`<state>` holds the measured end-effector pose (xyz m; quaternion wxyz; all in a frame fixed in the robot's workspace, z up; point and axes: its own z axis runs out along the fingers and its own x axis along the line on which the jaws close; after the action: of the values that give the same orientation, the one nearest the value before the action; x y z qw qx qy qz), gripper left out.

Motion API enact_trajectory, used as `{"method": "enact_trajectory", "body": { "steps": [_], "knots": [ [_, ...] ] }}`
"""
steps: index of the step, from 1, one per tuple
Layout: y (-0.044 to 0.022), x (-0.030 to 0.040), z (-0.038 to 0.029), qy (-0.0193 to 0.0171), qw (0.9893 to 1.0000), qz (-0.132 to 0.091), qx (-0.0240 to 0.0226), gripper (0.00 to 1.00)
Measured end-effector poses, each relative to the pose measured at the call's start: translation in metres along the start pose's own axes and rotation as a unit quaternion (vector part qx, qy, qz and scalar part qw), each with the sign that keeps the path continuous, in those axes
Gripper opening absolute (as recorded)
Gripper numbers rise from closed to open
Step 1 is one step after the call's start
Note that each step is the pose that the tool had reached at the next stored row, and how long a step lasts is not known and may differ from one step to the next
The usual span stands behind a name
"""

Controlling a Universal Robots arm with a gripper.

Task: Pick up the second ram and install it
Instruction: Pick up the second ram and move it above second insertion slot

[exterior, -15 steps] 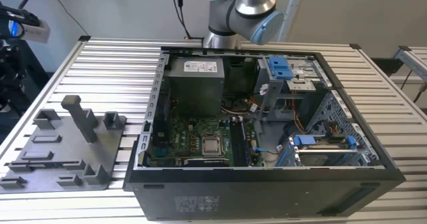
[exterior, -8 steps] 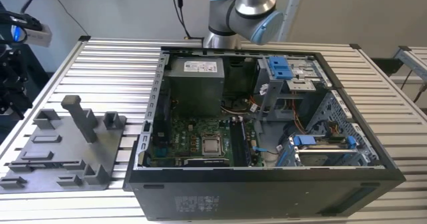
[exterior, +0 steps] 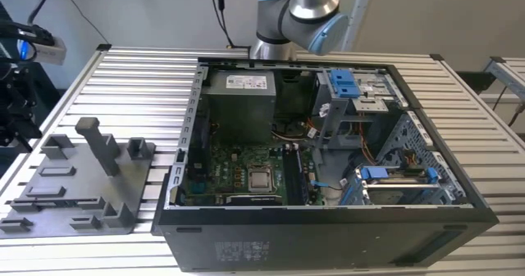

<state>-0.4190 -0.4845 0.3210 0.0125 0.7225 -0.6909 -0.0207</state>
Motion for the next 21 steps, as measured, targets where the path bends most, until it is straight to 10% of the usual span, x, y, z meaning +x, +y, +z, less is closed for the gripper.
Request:
{"method": "enact_trajectory", "body": {
  "steps": [10,21],
  "knots": [
    [0.0062,0.0063,0.0115,0.0006,0.9999,-0.002,0.0134,0.36],
    [0.0069,0.0072,0.0192,0.0012,0.9997,-0.016,0.0161,0.36]
  ]
}}
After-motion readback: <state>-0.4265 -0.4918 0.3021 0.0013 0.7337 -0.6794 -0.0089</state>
